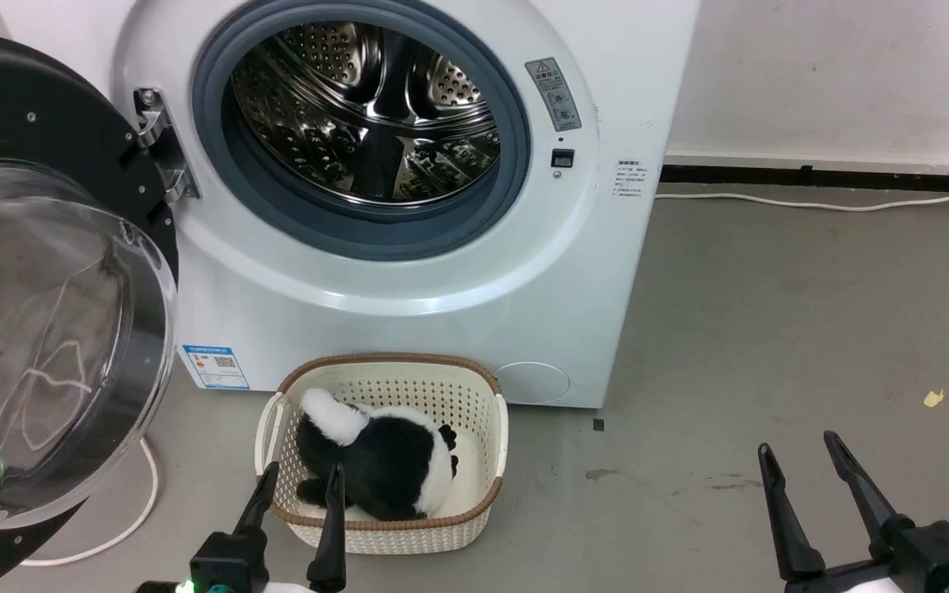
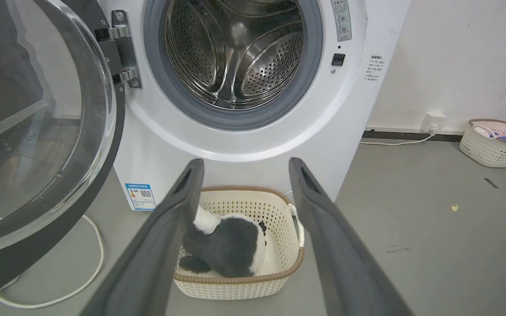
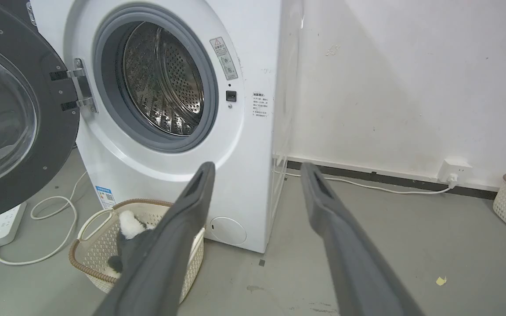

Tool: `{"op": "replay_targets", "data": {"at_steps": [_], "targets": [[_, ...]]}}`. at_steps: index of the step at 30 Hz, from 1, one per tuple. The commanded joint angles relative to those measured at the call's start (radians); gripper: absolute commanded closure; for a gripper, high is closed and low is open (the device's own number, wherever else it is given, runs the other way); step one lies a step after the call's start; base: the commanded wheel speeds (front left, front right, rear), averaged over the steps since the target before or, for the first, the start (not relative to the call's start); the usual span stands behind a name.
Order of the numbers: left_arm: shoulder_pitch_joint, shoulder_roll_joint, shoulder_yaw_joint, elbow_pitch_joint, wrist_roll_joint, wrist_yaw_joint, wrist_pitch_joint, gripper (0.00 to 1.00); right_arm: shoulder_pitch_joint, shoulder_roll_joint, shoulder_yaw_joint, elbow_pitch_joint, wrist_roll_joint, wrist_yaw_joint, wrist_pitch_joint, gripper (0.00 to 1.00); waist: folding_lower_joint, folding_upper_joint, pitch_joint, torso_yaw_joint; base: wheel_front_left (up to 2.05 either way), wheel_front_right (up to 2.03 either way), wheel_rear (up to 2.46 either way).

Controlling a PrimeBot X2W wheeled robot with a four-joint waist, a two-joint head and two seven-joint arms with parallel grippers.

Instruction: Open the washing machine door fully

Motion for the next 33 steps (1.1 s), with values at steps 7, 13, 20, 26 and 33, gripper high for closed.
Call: {"op": "replay_targets", "data": {"at_steps": [7, 13, 20, 26, 33], "targets": [[-0.007, 0.008, 0.006, 0.011, 0.001, 0.008, -0.022, 0.00, 0.006, 0.004, 0.003, 0.006, 0.011, 0.001, -0.004, 0.00, 0.0000, -0.0001, -0.003, -0.008, 0.00, 0.00, 0.00], [-0.001, -0.002, -0.002, 0.011, 0.000, 0.002, -0.014, 1.00, -0.001, 0.000, 0.001, 0.005, 0.006, 0.000, 0.001, 1.00, 0.0000, -0.0001, -0.003, -0.008, 0.00, 0.00, 0.00], [-0.004, -0.005, 0.007, 0.005, 0.009, -0.002, -0.001, 1.00, -0.006, 0.000, 0.004, 0.003, 0.004, 0.000, 0.014, 1.00, 0.0001, -0.0001, -0.002, -0.010, 0.00, 0.00, 0.00], [-0.007, -0.008, 0.016, -0.001, 0.018, -0.007, 0.010, 1.00, -0.010, 0.000, 0.006, 0.002, 0.002, 0.000, 0.027, 1.00, 0.0001, -0.0001, -0.001, -0.012, 0.00, 0.00, 0.00], [-0.010, -0.012, 0.026, -0.008, 0.027, -0.012, 0.023, 1.00, -0.016, 0.001, 0.008, 0.001, 0.000, 0.000, 0.041, 1.00, 0.0001, -0.0001, 0.000, -0.013, 0.00, 0.00, 0.00]]}}
